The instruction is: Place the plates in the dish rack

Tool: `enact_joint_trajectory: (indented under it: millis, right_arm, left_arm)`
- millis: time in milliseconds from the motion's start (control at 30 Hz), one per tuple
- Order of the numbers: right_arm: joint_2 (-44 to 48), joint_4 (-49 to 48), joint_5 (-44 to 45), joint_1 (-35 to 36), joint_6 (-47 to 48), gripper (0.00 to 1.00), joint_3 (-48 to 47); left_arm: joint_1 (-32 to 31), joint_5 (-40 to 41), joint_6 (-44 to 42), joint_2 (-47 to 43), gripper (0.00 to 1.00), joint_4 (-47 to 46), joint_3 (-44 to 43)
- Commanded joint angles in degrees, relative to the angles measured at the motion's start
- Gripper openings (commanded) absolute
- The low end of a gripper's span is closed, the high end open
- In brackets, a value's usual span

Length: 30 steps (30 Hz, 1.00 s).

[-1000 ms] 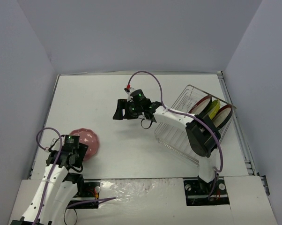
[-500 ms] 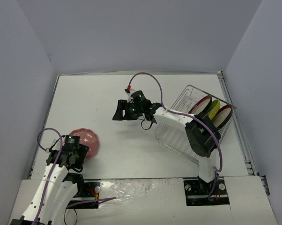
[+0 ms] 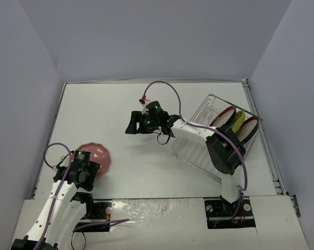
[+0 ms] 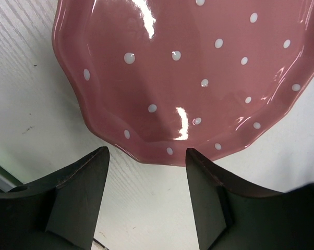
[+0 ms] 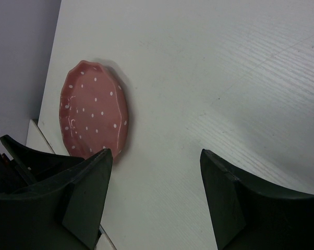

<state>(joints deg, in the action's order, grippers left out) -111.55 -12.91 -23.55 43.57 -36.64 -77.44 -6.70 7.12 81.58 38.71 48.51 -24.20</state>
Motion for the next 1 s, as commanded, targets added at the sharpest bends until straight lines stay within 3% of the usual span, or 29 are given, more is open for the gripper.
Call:
enact_joint_trajectory:
  millis: [0,333,967]
  right_arm:
    - [1.24,-3.44,-1.38,-0.07,-0.33,0.65,0.23]
    - [1.24,-3.35,-1.41,-0.07,-0.01,0.64,0.69]
    - [0.8,-3.35,-2.16,-0.53,0.08,0.65,1.2]
  left_arm:
    - [0.02,-0.49,1.79,1.57,0.56,-4.34,0.0]
    - [0.02,-0.79,5.83,-2.49,0.45,-7.13,3.6]
    - [0.11,3.57,12.47,-6.76,0.32,-0.41,2.15]
